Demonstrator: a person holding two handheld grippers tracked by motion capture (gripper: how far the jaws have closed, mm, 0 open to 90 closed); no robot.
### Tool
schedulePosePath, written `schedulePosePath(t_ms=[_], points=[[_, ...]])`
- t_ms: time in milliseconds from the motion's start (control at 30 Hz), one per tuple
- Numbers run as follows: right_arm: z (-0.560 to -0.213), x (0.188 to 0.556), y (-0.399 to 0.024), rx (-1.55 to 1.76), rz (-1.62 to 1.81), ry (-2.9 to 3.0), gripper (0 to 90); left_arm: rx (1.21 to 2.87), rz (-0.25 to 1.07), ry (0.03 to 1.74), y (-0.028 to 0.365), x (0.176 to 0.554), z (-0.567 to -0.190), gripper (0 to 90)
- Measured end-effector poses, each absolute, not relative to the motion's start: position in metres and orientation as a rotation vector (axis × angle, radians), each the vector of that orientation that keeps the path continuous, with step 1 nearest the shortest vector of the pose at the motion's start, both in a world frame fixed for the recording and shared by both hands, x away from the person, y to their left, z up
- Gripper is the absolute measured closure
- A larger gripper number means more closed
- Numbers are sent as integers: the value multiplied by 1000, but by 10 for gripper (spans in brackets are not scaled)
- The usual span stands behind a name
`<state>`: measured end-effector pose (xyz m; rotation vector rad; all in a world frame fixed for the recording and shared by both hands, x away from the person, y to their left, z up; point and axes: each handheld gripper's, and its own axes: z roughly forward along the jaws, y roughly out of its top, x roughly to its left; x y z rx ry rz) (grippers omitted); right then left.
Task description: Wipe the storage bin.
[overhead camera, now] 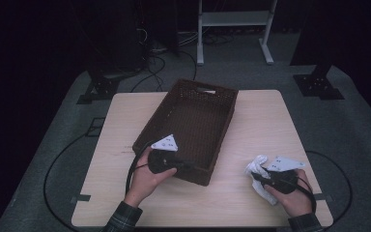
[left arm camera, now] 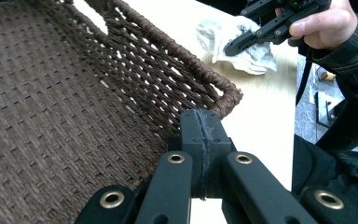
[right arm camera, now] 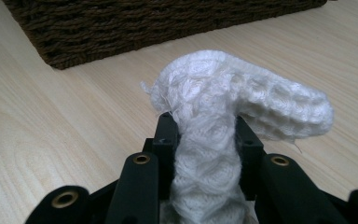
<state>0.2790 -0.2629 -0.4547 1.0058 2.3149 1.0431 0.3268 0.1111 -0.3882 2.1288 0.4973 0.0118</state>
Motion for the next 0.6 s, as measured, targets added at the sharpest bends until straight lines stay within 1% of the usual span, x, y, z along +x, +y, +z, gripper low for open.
schedulePosePath(t_ms=[100, 167, 267, 367, 467, 600], points=[[-455, 280, -263, 1008, 1044, 2316, 684, 2130, 15, 491, 109, 328, -388, 895], [-456, 279, -264, 1010, 1045, 2314, 684, 2120, 24, 493, 112, 327, -386, 879], [-457, 279, -265, 1014, 1046, 2310, 684, 2097, 37, 497, 122, 326, -381, 810], [-456, 279, -265, 1012, 1045, 2309, 684, 2100, 84, 506, 137, 326, -376, 714], [-457, 280, -264, 1016, 1040, 2313, 683, 2095, 129, 532, 155, 327, -371, 641], [-459, 280, -265, 1022, 1041, 2313, 683, 2087, 187, 563, 179, 331, -367, 571]])
